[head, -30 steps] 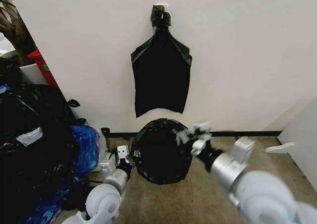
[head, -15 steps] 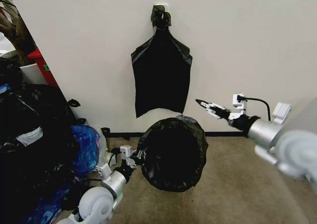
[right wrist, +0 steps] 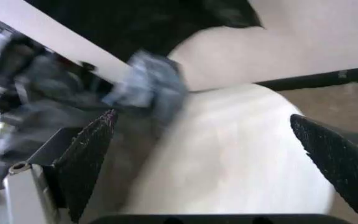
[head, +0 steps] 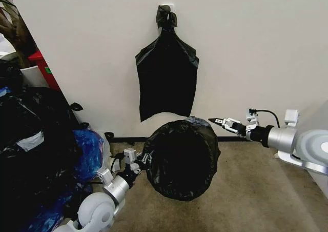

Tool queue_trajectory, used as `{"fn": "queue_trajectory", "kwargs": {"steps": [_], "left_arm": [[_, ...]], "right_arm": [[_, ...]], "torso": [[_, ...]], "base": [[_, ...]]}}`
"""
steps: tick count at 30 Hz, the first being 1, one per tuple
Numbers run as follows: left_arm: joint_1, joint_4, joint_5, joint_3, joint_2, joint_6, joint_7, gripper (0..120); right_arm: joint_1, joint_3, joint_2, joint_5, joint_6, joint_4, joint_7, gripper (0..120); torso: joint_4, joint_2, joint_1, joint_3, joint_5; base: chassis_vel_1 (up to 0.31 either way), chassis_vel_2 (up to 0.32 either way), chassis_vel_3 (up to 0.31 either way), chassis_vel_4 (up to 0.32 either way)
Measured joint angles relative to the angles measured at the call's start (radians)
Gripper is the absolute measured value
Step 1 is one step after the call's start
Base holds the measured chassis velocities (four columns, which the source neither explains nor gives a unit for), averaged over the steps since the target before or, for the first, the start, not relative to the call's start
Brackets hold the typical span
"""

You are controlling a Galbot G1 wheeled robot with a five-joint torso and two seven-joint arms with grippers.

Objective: Place the garbage bag over the trash bin.

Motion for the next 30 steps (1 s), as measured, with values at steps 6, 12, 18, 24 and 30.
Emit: {"fn": "queue_trajectory", "kwargs": {"steps": [6, 12, 18, 24, 30], "left_arm": [[0.003, -0.026, -0.005, -0.001, 0.005, 0.004, -0.005, 1], [0.007, -0.044, -0.013, 0.002, 0.006, 0.005, -0.003, 1], [0.009, -0.048, -0.02, 0.005, 0.007, 0.006, 0.0, 1], [0.004, -0.03, -0.042, 0.002, 0.006, 0.015, -0.001, 1], [-0.002, 0.004, -0.024, 0.003, 0.001, 0.016, 0.0, 1]], "right_arm": [[0.013, -0.061, 0.03, -0.142, 0.006, -0.026, 0.011, 100], [0.023, -0.079, 0.033, -0.191, 0.015, -0.073, 0.006, 100], [0.003, -0.072, 0.042, -0.2, 0.031, -0.046, 0.015, 100], [0.005, -0.053, 0.031, -0.176, 0.035, 0.007, 0.047, 100], [0.015, -0.034, 0.008, -0.139, 0.036, 0.069, 0.088, 100]], "torso": [[0.0, 0.0, 0.0, 0.0, 0.0001], [-0.0001, 0.0, 0.0, 0.0, 0.0001], [-0.0001, 0.0, 0.0, 0.0, 0.0002], [0.0, 0.0, 0.0, 0.0, 0.0002], [-0.0001, 0.0, 0.0, 0.0, 0.0]], "base": [[0.0, 0.0, 0.0, 0.0], [0.0, 0.0, 0.0, 0.0], [0.0, 0.0, 0.0, 0.0], [0.0, 0.0, 0.0, 0.0], [0.0, 0.0, 0.0, 0.0]]}}
